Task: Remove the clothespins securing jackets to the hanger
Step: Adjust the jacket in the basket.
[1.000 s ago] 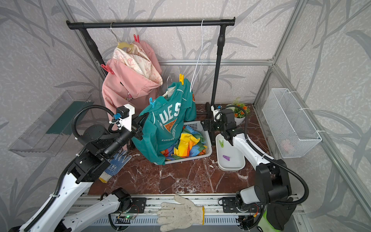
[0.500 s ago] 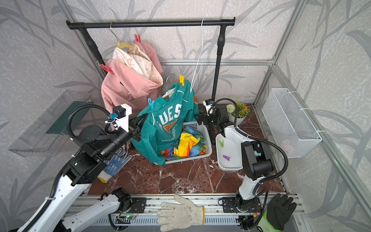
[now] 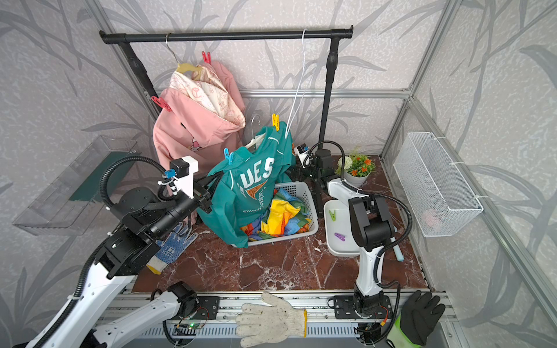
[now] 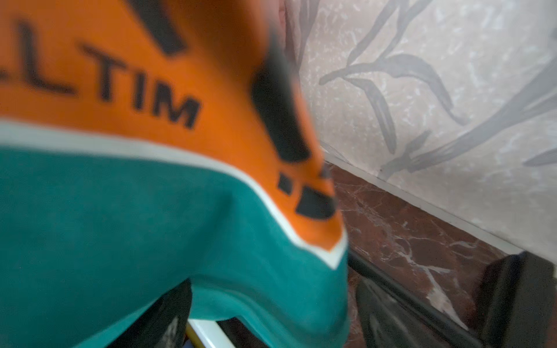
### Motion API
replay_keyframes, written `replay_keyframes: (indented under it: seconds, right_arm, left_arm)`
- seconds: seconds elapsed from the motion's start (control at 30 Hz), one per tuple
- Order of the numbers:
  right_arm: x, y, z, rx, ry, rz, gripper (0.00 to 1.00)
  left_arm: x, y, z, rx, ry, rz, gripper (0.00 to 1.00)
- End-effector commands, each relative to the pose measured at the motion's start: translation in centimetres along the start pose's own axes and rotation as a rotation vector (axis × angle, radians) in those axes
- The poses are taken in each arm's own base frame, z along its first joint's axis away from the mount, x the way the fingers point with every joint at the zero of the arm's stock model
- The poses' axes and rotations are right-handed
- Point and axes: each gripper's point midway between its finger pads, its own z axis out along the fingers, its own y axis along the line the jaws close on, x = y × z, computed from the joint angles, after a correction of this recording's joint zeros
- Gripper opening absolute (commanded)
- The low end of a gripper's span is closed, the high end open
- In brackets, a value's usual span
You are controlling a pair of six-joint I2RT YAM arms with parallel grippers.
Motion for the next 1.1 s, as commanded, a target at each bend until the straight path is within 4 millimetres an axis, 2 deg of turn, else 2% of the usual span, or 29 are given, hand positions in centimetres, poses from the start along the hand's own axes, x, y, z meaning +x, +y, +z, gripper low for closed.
replay_keyframes:
  seconds: [0.0, 0.07, 0.17, 0.23, 0.37, 0.57, 0.6, 0.77, 0.97, 1.07]
  right_arm:
    - [-1.7, 2.1, 0.1, -0.102, -0.04, -0.046, 0.67]
    - [-1.7, 3.1, -0.1, -0.113, -0.028, -0.068, 0.44]
    - [-1.9, 4.2, -0.8, -0.129, -0.01, -0.087, 0.21]
    - [-2.2, 4.9, -1.3, -0.149, -0.005, -0.086, 0.13]
    - [-2.7, 6.7, -2.8, -0.167, -0.007, -0.073, 0.02]
    - [-3.6, 9.4, -5.1, -0.176, -0.021, -0.049, 0.0]
    - [-4.4, 10.1, -5.8, -0.173, -0.034, -0.055, 0.0]
    - [-4.4, 12.1, -7.5, -0.178, -0.014, -0.021, 0.0]
    - [-2.6, 13.9, -9.6, -0.15, 0.013, -0.01, 0.0]
    - [-0.1, 13.5, -10.1, -0.099, 0.045, 0.017, 0.0]
  left_arm:
    - [-5.7, -0.3, -2.4, 0.013, -0.181, -0.005, 0.0]
    - [-5.8, -0.2, -2.4, 0.007, -0.184, -0.006, 0.0]
    - [-5.8, -0.1, -2.4, 0.001, -0.186, -0.007, 0.0]
    - [-5.6, 0.1, -2.3, -0.008, -0.186, -0.01, 0.0]
    - [-5.6, 0.5, -2.4, -0.036, -0.192, -0.013, 0.0]
    - [-6.0, 0.8, -3.3, -0.055, -0.221, -0.009, 0.0]
    - [-6.0, 0.9, -3.3, -0.056, -0.22, -0.009, 0.0]
    - [-5.2, 0.5, -3.5, -0.037, -0.205, -0.017, 0.0]
    - [-4.1, 0.5, -4.0, -0.036, -0.195, -0.017, 0.0]
    - [-3.0, 0.7, -3.6, -0.046, -0.18, -0.04, 0.0]
